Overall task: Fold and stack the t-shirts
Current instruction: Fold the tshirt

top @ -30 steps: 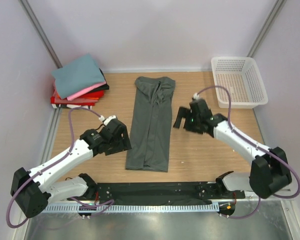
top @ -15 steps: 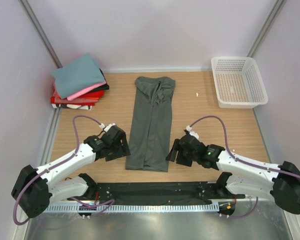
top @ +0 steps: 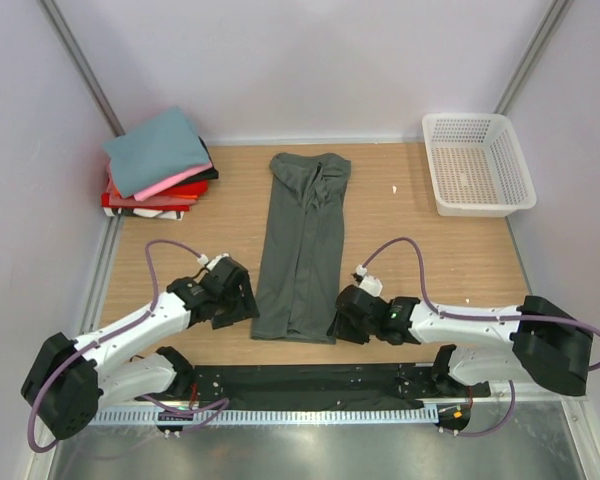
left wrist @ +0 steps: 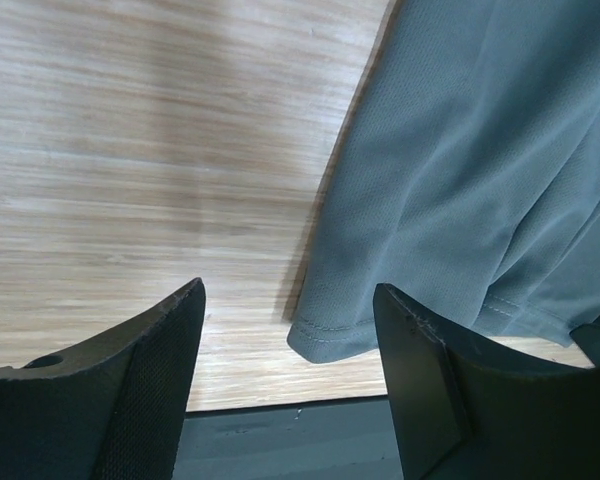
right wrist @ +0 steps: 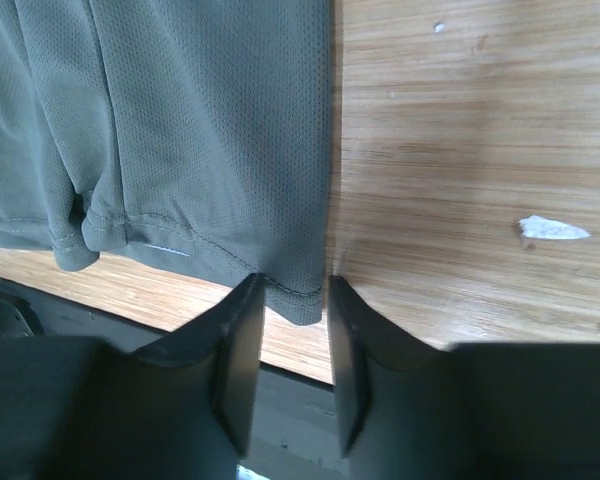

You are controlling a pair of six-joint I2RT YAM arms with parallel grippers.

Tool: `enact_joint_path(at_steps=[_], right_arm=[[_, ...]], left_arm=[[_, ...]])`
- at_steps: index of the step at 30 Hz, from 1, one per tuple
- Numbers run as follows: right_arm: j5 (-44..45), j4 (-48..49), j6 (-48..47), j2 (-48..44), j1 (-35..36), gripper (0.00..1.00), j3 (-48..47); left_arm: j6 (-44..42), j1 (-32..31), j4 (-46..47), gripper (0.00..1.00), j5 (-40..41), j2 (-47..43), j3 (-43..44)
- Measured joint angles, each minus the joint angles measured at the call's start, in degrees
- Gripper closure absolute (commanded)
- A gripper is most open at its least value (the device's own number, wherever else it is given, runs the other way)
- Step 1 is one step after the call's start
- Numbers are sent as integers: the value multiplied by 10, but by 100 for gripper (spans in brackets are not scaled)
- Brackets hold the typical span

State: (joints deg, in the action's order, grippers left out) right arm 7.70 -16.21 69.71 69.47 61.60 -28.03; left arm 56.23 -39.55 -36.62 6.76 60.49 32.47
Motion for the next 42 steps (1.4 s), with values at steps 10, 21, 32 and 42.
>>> enact_joint_path(at_steps=[10,21,32,42], right_arm=[[30,-17,16,-17,10,95,16],[72,-80,27,-76,10,98,39],[83,-96,33,-108,10,99,55],[83,-91,33,-107,10,99,56]], left_arm=[[26,-5,10,35,-25,-20,-40],[79,-72,48,36,-40,-72,-77],[125,-127,137,45,-43,-35,-99],[158,-167,184,76,-39,6,-99]])
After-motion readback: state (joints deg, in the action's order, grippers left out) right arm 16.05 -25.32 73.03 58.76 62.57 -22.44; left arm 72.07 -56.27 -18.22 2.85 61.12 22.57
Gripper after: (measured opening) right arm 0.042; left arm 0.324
